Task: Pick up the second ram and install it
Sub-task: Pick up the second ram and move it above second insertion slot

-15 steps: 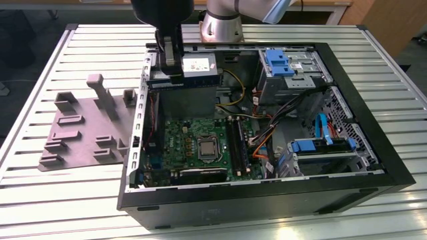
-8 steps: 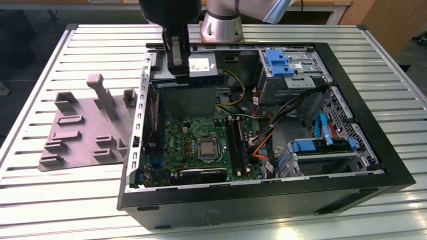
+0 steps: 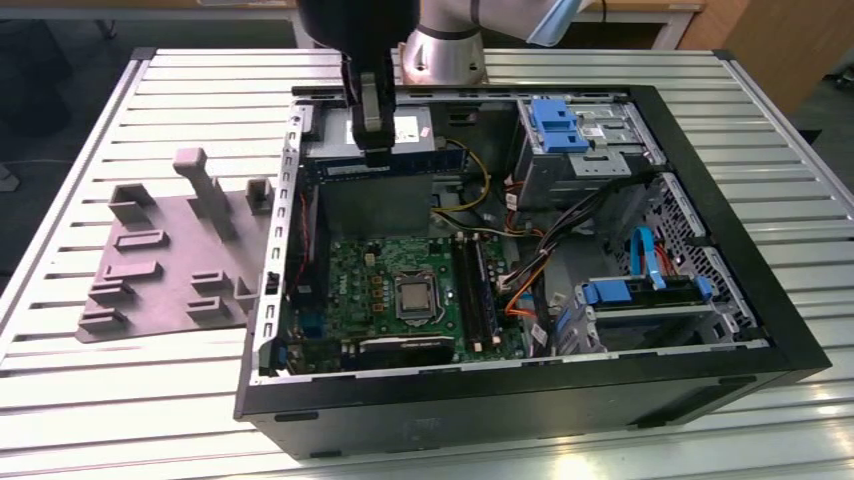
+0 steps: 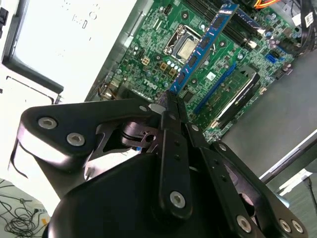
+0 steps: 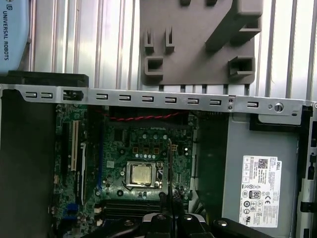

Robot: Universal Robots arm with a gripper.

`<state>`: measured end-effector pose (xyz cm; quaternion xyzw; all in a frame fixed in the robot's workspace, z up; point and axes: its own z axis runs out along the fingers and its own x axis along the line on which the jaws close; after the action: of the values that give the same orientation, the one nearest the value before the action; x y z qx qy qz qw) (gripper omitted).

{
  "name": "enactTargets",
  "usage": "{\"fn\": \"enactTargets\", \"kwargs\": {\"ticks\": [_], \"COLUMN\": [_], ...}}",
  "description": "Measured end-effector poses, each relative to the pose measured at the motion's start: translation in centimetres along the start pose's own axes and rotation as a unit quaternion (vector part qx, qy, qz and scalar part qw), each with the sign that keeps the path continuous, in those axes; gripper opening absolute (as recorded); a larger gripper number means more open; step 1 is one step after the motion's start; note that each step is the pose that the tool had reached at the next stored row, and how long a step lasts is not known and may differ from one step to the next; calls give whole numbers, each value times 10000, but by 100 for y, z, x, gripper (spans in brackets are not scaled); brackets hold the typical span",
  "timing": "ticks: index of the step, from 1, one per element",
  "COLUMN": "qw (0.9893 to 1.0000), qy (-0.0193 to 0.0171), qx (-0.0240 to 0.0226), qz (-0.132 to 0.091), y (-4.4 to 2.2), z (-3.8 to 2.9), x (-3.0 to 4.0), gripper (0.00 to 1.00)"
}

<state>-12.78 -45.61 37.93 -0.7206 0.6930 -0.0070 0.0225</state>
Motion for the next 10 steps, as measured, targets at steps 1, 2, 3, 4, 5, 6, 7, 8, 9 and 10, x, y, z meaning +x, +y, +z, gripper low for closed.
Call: {"fn": "enactTargets", "kwargs": {"ticks": [1,2,3,4,5,6,7,8,9,10], "qw": [10000,10000,10000,10000,10000,10000,10000,10000,10000,10000], "qy": [0,0,0,0,0,-1,0,0,0,0], "qx": [0,0,0,0,0,0,0,0,0,0], "qz": [0,0,0,0,0,0,0,0,0,0], "y": [-10,-20,-29,-38,-44,-50,-56,-63,-71,-80], "z": [1,1,2,3,6,8,12,15,18,22], "x": [0,1,1,2,2,3,3,3,3,4], "gripper": [12,12,12,12,12,12,12,12,12,12]}}
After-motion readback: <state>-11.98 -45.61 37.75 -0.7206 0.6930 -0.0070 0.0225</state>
